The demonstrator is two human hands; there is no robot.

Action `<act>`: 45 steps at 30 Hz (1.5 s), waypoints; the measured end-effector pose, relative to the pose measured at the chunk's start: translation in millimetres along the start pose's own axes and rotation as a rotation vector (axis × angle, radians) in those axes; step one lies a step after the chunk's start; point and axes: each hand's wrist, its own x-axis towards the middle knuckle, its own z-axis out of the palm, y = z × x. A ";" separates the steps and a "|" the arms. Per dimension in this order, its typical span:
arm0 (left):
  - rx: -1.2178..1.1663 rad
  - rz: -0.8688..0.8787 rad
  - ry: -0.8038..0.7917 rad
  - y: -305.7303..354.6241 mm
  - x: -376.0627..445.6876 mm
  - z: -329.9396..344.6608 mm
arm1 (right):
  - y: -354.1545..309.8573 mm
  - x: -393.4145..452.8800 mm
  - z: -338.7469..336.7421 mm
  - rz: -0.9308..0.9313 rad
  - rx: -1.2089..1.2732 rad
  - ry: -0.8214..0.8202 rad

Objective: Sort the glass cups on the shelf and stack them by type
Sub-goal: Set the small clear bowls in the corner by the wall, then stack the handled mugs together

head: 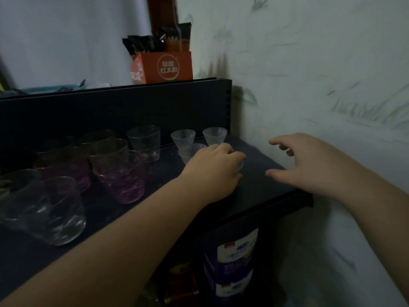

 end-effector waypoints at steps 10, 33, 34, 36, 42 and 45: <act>0.072 -0.031 0.053 6.6 11.8 -0.6 | 0.8 -20.0 18.8 -0.017 0.006 -0.044; 0.171 -0.394 0.284 -44.2 -297.9 -128.4 | -221.4 -91.6 30.4 -0.371 0.065 0.101; 0.173 -0.423 0.290 -54.4 -316.7 -134.1 | -240.2 -96.7 33.6 -0.390 0.058 0.092; 0.181 -0.484 0.280 -76.8 -353.3 -143.8 | -276.9 -107.0 40.5 -0.426 0.057 0.084; 0.193 -0.612 0.271 -139.0 -449.3 -164.4 | -368.4 -131.2 64.5 -0.511 0.114 0.071; 0.199 -0.637 0.288 -162.3 -477.6 -171.7 | -403.1 -132.0 74.3 -0.529 0.133 0.087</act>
